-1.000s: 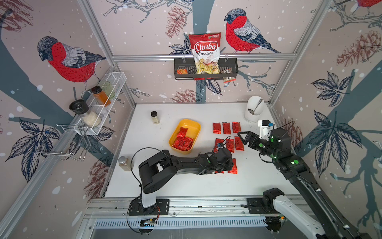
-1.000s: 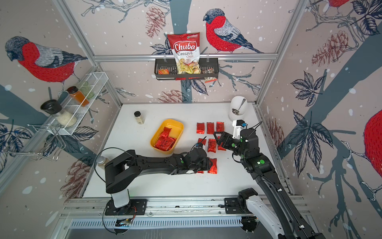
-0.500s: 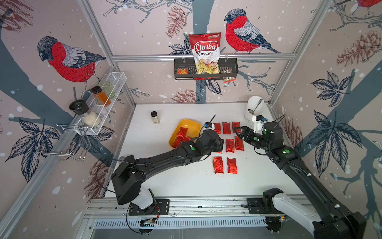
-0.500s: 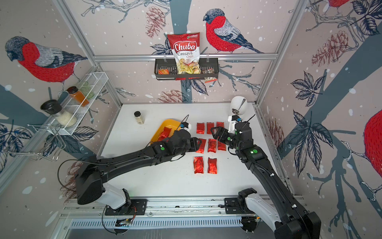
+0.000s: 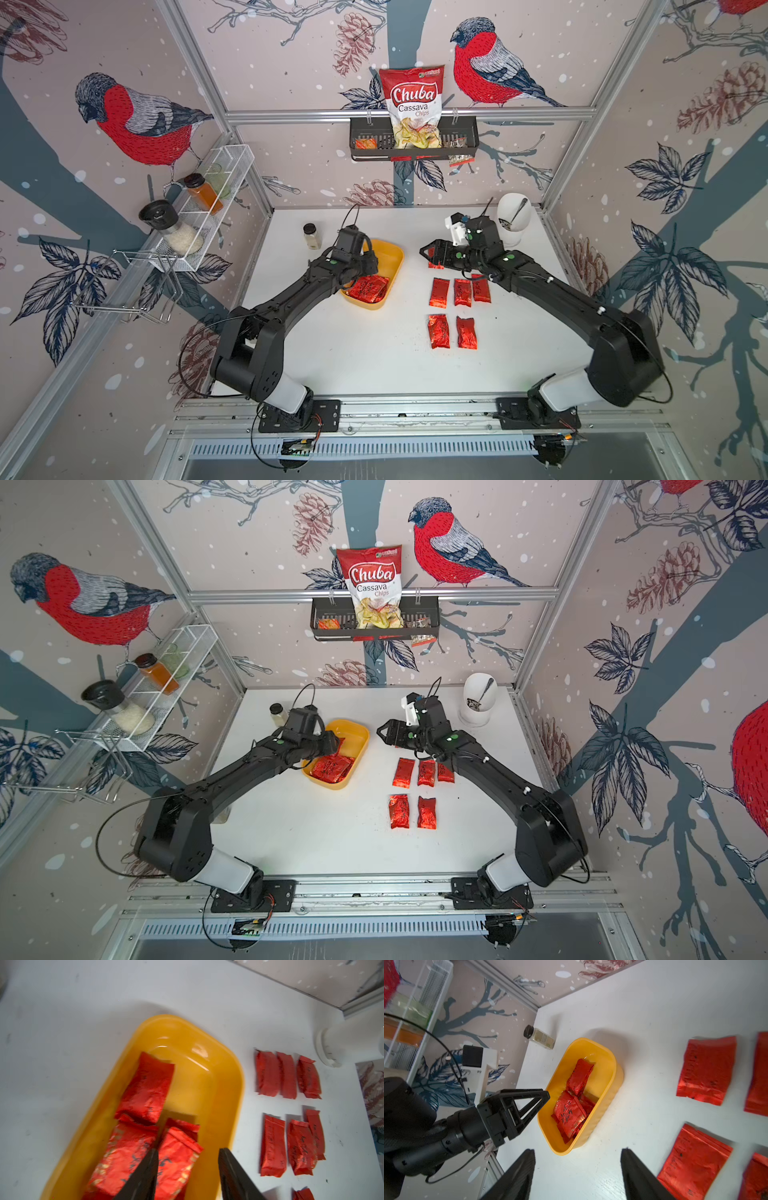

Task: Take the tea bags out of the storage box
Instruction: Pick up the tea bag from the storage box.

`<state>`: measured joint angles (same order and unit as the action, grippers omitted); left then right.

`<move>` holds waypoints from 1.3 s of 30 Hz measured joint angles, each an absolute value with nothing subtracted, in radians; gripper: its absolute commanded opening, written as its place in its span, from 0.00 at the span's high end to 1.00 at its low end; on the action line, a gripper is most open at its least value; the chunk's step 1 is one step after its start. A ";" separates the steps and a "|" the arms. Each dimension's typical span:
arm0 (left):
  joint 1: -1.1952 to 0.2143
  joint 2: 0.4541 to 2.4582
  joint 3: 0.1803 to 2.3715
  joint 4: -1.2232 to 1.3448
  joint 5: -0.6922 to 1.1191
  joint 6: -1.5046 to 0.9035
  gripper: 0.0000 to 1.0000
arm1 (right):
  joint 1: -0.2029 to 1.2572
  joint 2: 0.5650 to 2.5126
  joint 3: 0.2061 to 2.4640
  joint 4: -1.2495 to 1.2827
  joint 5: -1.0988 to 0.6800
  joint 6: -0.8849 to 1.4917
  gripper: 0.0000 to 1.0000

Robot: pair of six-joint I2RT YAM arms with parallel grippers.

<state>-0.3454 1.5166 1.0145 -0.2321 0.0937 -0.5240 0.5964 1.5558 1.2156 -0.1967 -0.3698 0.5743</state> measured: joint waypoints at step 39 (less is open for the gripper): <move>-0.148 1.275 0.792 -0.109 0.287 -0.580 0.44 | 0.796 2.460 2.181 -0.815 -0.400 0.134 0.80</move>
